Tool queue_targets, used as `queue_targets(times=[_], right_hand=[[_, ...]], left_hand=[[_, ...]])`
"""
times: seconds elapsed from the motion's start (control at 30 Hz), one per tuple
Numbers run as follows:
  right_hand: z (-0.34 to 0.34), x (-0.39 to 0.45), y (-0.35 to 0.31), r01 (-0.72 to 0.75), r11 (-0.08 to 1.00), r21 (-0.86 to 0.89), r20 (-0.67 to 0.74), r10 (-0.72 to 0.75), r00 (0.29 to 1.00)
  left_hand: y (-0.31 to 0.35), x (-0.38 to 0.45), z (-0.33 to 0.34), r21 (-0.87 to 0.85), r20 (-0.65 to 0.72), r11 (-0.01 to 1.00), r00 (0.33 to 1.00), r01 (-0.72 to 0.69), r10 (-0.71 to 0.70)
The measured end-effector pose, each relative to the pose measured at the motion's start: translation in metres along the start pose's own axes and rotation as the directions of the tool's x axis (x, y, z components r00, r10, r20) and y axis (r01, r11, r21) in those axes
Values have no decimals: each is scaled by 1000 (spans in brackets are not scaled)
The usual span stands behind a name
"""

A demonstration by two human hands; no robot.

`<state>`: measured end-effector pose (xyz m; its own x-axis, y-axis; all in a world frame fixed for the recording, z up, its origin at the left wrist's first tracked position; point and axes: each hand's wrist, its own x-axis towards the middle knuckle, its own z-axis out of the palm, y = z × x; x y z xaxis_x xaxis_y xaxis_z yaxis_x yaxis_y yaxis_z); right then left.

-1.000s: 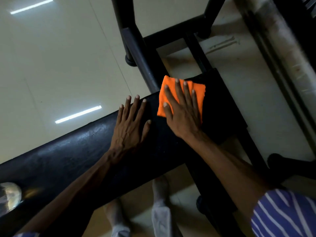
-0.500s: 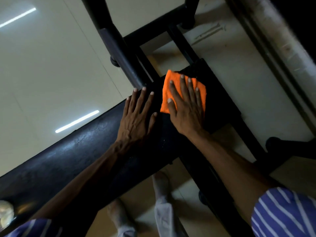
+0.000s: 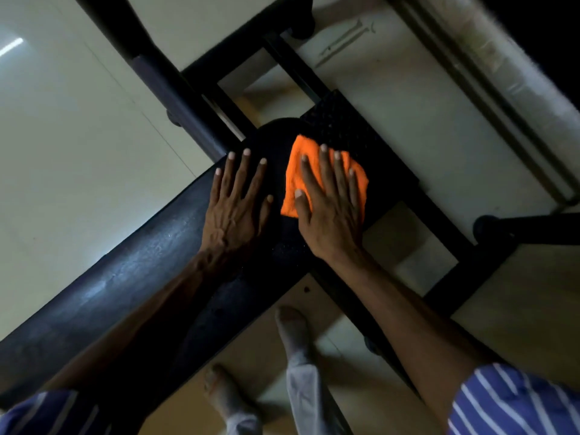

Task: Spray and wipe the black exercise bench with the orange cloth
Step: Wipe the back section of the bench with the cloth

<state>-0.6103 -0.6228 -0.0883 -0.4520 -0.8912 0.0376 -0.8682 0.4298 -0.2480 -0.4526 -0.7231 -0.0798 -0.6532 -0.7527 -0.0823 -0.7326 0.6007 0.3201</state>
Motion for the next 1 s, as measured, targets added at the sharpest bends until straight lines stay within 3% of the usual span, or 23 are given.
queue_targets(times=[0.13,0.27,0.4,0.53,0.63,0.73,0.87,0.93,1.0], right_hand=[[-6,-50,8,8,1000,21,48,-9,999],[-10,-21,15,14,1000,14,77,-15,997],[-9,24,14,-154,984,84,87,147,985],[-2,-32,-12,-141,988,69,-24,143,989],[-3,-77,-18,-94,993,73,14,93,996],[-8,-54,-4,-76,996,42,29,75,997],[-8,2,2,-235,971,51,-16,236,972],[-5,3,-5,-285,956,71,-30,288,957],[0,-23,-18,-247,966,79,-71,252,965]], left_hand=[[-3,0,1,-3,11,1000,1000,-1,1],[-7,0,4,3,18,1000,1000,-20,20],[-9,-1,4,-10,25,1000,1000,-16,16],[-8,0,-1,-8,33,1000,999,-19,20],[-5,-1,-3,-8,46,1000,999,-10,11],[-5,0,-3,-5,50,1000,999,-15,15],[-8,-1,-1,-14,47,1000,999,-16,17],[-11,-3,-1,-15,49,1000,999,-10,11],[-17,-9,-5,-11,47,1000,999,10,-9]])
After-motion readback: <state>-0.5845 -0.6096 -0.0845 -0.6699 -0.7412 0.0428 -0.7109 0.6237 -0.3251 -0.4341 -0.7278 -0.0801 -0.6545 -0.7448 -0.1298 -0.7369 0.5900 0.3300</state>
